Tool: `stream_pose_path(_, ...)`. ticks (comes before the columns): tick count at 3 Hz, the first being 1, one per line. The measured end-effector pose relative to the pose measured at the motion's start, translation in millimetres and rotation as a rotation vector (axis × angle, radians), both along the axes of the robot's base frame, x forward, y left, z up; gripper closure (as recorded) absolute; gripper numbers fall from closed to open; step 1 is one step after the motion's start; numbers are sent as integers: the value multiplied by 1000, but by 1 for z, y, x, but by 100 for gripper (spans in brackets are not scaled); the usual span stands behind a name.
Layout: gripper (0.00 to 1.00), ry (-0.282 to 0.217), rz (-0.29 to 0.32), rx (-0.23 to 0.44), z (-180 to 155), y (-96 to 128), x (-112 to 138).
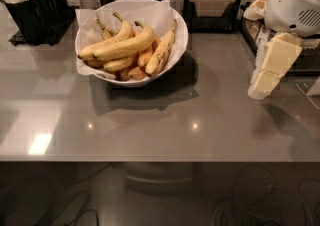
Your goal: Pick banana from white bowl
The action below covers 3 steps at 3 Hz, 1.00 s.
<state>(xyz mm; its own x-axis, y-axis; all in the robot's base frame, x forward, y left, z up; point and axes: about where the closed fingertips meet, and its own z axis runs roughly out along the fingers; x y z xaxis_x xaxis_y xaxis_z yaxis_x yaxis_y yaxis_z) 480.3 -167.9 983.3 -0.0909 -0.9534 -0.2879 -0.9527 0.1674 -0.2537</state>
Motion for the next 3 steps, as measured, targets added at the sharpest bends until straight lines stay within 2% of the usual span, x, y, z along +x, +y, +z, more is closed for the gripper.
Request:
stream_pose_path(1, 0, -19, -7, 24, 3, -2, 2)
stream_pose_path(2, 0, -75, 105, 87, 12, 33, 27)
stream_pose_path(3, 0, -101, 276, 122, 17, 84, 53)
